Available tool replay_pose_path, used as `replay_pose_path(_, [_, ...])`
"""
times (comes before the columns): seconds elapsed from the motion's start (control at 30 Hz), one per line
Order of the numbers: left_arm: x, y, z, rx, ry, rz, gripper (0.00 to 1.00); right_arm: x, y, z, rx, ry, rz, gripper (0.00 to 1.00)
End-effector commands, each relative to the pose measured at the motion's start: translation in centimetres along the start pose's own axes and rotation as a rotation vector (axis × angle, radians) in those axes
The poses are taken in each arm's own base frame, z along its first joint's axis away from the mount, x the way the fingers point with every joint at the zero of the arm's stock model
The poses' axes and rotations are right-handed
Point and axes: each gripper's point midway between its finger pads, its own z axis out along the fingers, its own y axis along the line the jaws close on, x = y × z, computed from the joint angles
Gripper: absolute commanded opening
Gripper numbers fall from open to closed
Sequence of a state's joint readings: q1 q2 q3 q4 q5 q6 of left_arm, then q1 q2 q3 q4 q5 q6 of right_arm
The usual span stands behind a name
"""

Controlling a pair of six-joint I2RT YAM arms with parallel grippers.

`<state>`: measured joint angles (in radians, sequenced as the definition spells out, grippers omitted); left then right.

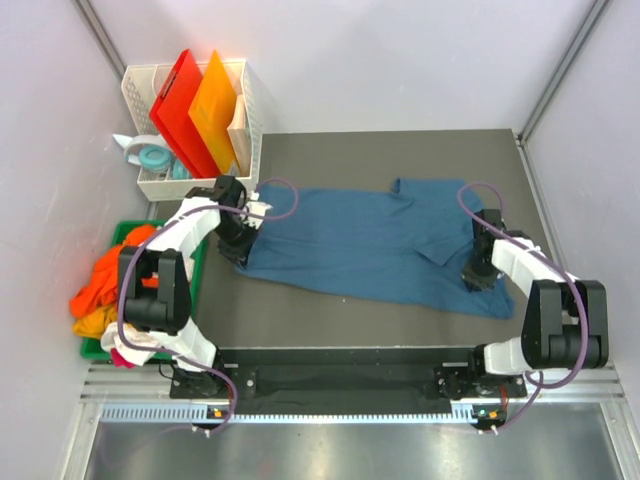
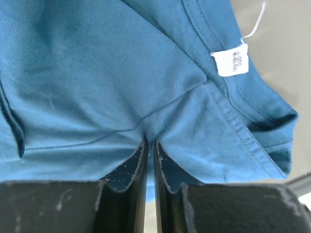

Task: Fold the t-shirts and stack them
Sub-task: Fold the flattened tshirt in 1/3 of the way

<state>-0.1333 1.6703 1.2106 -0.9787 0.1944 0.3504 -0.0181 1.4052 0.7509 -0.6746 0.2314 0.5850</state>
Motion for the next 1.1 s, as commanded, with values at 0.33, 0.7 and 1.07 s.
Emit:
replay_pose_path(0.33, [4.1,-2.7,-1.7,0.133,0.106,0.112,0.35,-1.2,0.3,-4.1,-0.076,-0.054,0.054,0.48])
replay_pose_path(0.7, [-6.4,1.2,-3.6,-0.048,-0.265,-0.027,0.89,-8.5,3.8,-10.7,-0.285,-0.328,0.022,0.63])
replay_pose_path(1.07, [-11.0,4.0,-3.2,-0.175,-0.521,-0.197,0.0,-4.9,8.1,-8.7,-0.389,-0.34,-0.228,0.37])
